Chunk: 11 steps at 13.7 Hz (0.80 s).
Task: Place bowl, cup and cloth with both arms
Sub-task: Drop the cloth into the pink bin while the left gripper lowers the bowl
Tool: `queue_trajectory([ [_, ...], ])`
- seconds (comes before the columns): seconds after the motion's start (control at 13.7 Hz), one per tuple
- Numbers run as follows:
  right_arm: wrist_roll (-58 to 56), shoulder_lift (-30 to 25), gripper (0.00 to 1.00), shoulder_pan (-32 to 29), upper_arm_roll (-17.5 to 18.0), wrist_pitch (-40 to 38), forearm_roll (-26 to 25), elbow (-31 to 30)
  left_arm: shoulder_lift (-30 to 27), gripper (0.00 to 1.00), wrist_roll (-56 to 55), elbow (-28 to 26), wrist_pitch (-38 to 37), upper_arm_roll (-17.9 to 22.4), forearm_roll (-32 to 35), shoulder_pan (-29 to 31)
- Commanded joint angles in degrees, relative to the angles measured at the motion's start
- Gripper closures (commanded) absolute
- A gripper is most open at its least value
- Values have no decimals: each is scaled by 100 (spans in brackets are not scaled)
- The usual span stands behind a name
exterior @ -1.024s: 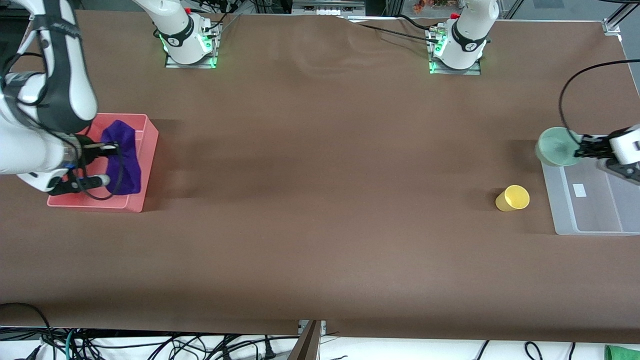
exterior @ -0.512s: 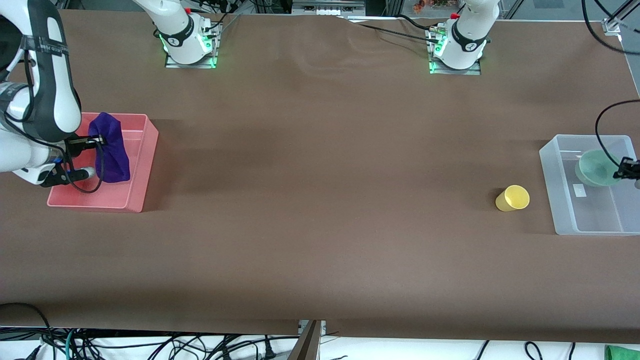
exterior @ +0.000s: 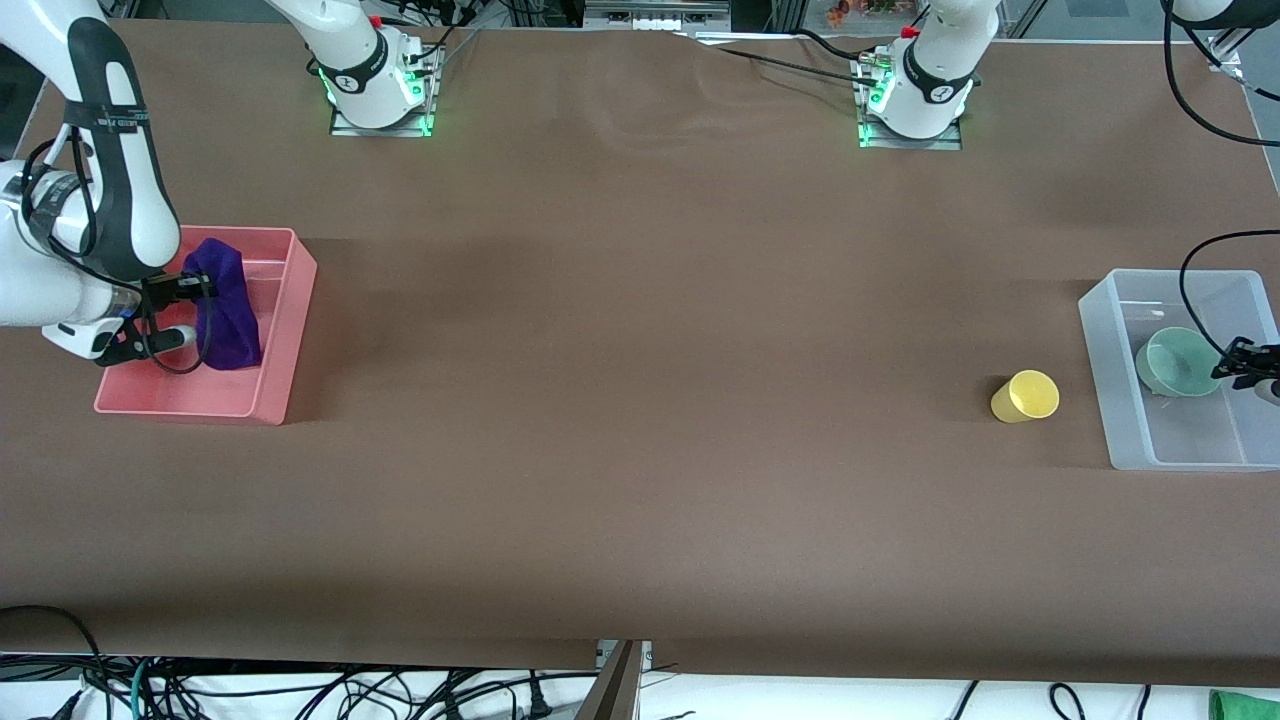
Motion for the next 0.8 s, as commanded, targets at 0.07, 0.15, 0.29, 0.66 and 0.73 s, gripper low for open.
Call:
queue_trajectory([
  [0.07,-261,-111,100,-81,-92,835,-64,-584,-835,0,53,49,-987,-330,21,-15],
  [0.15,-261,-94,92,-99,-101,933,-55,-628,-976,0,18,49,-1084,-470,21,-15],
  [0.29,-261,-85,0,-99,-127,934,-37,-585,-1267,0,-227,49,-1356,-707,21,-15],
  [0.66,-164,-251,0,-99,-92,-151,295,308,-1505,0,-1186,58,-1824,-1262,30,-15],
  [0.73,-164,-243,0,-90,-48,-626,367,747,-1618,0,-1186,49,-1832,-1332,21,-15],
])
